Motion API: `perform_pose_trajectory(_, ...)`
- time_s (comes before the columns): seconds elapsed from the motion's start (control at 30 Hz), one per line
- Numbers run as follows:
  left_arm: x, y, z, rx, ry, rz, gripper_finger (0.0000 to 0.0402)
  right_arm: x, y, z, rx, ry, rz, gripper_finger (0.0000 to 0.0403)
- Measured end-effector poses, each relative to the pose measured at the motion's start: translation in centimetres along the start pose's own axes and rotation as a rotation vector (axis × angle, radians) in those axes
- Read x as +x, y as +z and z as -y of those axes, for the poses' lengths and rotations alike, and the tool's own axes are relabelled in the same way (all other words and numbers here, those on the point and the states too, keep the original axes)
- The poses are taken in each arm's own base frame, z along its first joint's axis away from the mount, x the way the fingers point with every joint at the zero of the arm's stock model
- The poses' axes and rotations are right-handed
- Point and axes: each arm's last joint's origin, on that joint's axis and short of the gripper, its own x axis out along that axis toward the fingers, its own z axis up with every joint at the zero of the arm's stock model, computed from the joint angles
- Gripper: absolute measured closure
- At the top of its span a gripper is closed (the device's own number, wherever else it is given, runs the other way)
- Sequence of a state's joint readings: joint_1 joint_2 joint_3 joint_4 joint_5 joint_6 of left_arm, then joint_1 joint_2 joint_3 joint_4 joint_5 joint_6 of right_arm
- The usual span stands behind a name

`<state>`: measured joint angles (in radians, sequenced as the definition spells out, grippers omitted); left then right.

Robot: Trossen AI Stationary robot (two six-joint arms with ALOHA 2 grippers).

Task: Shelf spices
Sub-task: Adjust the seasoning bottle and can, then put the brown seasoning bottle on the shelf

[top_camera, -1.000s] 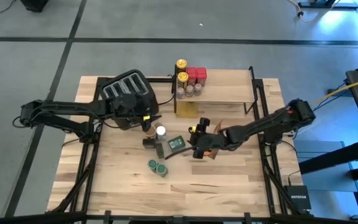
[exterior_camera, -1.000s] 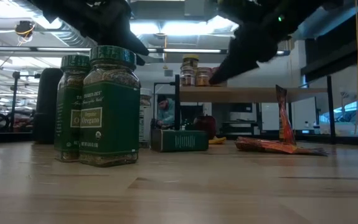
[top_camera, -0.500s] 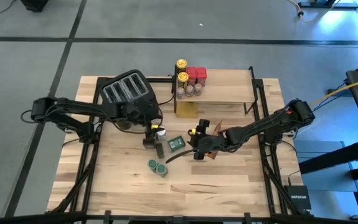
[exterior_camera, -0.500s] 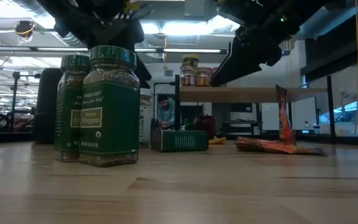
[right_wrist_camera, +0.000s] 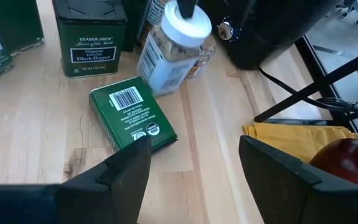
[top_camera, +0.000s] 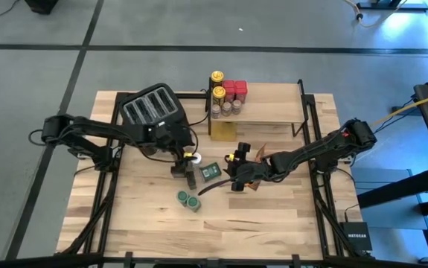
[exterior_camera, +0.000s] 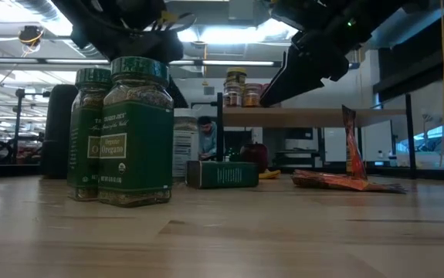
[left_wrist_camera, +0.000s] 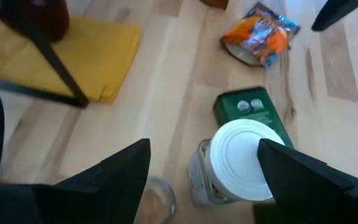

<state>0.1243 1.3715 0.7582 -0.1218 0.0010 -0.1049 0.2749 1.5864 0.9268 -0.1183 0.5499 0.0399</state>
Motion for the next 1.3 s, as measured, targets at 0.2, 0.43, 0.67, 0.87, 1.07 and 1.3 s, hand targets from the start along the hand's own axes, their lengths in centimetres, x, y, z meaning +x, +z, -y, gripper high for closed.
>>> perform_pose_trajectory(0.2,1.1,0.5,0.0,0.041,-0.001,0.075,0.0112,0.0,0.0,0.0,0.000,0.000,0.001,0.0153)
perform_pose_trajectory(0.43,0.5,1.9,0.1,0.036,0.000,0.146,0.0112,0.0,0.0,0.0,0.000,0.000,0.000,0.0153)
perform_pose_trajectory(0.67,-1.7,4.1,0.0,0.056,0.121,0.069,0.0112,0.0,0.0,0.0,-0.001,0.001,-0.002,0.0153)
perform_pose_trajectory(0.87,-2.9,4.5,0.3,0.112,0.158,-0.112,0.0112,0.0,0.0,0.0,0.001,0.002,0.003,0.0153)
perform_pose_trajectory(1.07,-1.4,3.8,0.4,0.164,0.160,-0.219,0.0112,0.0,0.2,0.0,0.010,0.004,0.020,0.0153)
perform_pose_trajectory(1.3,1.7,4.5,0.2,0.209,0.191,-0.419,0.0112,0.0,0.4,0.0,0.004,0.013,0.039,0.0153)
